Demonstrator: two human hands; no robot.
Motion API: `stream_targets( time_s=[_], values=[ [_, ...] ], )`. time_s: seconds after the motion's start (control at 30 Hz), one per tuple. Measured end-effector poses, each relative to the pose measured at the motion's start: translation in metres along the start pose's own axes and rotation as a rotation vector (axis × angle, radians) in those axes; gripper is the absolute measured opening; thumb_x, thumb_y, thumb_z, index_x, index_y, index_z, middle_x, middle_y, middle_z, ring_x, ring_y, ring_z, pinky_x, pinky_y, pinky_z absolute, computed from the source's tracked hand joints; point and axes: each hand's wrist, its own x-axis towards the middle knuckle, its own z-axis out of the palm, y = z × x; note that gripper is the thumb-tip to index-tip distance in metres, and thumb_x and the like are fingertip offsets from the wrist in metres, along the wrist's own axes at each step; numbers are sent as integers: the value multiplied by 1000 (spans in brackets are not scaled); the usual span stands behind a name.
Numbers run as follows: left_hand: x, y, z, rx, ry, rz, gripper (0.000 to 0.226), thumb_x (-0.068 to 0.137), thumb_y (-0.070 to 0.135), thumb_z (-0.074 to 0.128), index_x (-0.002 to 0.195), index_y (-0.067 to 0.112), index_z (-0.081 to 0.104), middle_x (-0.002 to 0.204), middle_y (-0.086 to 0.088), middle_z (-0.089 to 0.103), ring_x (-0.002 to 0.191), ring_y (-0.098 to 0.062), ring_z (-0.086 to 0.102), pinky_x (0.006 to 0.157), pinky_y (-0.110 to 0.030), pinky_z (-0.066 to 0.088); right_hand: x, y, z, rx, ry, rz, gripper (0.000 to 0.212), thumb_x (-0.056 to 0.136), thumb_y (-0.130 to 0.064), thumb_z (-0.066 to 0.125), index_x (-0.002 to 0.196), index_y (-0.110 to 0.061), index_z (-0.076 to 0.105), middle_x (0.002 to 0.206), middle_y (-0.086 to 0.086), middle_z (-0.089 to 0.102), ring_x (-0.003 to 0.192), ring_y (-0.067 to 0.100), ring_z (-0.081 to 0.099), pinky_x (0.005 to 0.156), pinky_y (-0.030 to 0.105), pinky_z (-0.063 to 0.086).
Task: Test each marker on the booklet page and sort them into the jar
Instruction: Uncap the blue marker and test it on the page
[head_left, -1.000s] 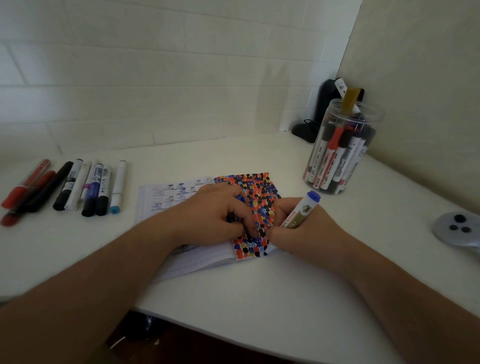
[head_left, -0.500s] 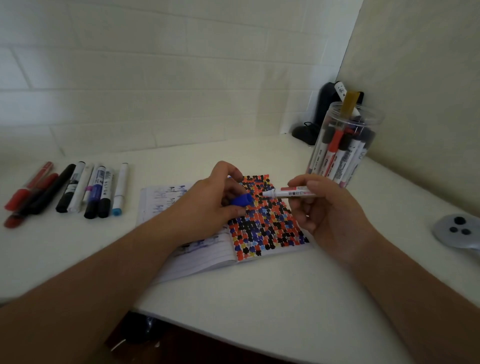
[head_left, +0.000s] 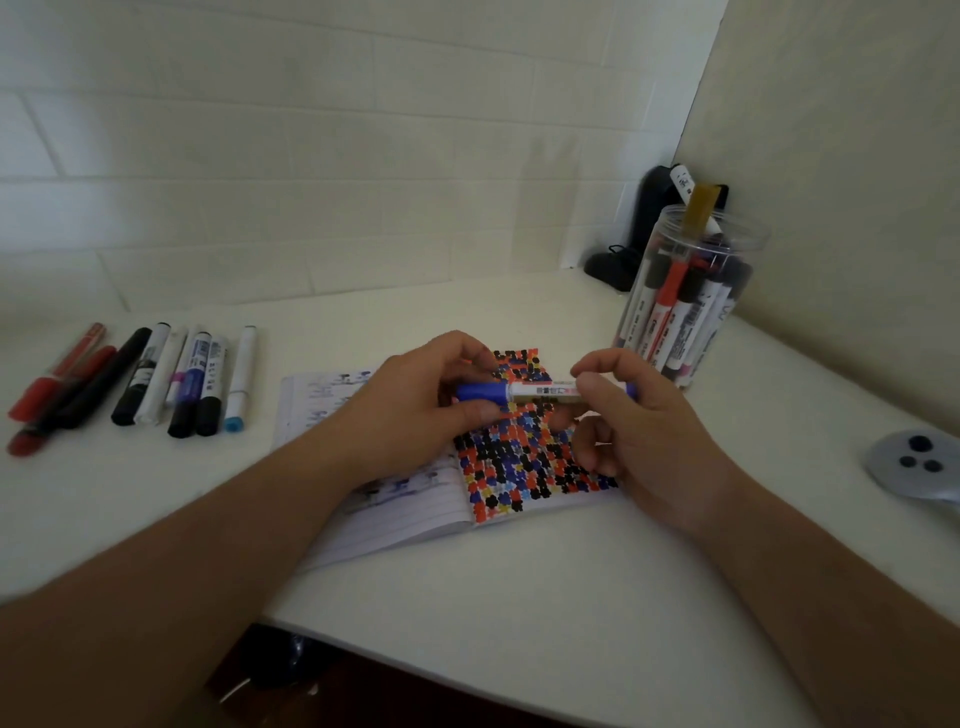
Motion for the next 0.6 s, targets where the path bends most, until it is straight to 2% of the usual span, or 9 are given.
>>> stream_targets(
  time_s=[0.07,0.1,0.2,0.3,0.43,0.5,0.53,0.6],
  values=[
    [0,2,-2,-166,29,-11,10,98,26,66,107,29,66,95,9,77,86,-7,70,81,-24,56,-1,0,0,-163,45,-71,5,105,-23,55,105,-20,60,82,9,73,54,22,53,44,26,40],
    [0,3,-2,-212,36,-7,9,102,28,59,105,24,67,90,5,76,82,-9,68,78,-23,55,0,2,0,-246,59,-108,7,105,-24,54,105,-22,61,77,5,71,53,19,53,46,26,42],
    [-2,5,0,-192,46,4,33,110,37,40,96,14,58,76,4,67,67,-7,55,68,-18,45,0,9,4,-438,36,-201,16,107,-35,47,110,-30,62,63,-4,57,52,9,48,49,29,43],
    [-1,4,2,-153,52,-17,45,110,45,31,95,11,57,68,8,55,57,-5,44,60,-15,39,-1,12,9,-599,34,-262,30,100,-53,40,113,-35,60,68,-3,56,54,4,46,52,26,40],
    [1,0,5,-153,37,-27,44,108,49,30,96,17,58,71,1,49,61,-13,41,60,-24,41,1,11,13,-589,61,-276,24,105,-43,39,107,-31,60,69,-23,59,59,0,53,54,15,40],
    [2,-3,5,-134,56,-18,45,107,52,31,99,19,60,81,-7,58,72,-25,51,71,-36,47,3,14,14,-549,45,-245,22,107,-41,40,103,-33,59,67,-19,58,58,2,51,56,20,41],
    [2,-4,5,-136,68,-15,44,107,52,32,100,19,61,85,-8,60,76,-27,53,75,-39,49,4,15,15,-540,26,-231,22,107,-42,40,103,-33,60,65,-17,57,56,3,48,55,24,40],
    [2,-5,3,-128,84,-9,43,108,49,32,99,18,61,81,-2,57,74,-17,50,74,-35,45,4,16,17,-551,-5,-221,24,107,-43,39,104,-32,60,63,-17,56,54,2,46,54,23,37]
  ],
)
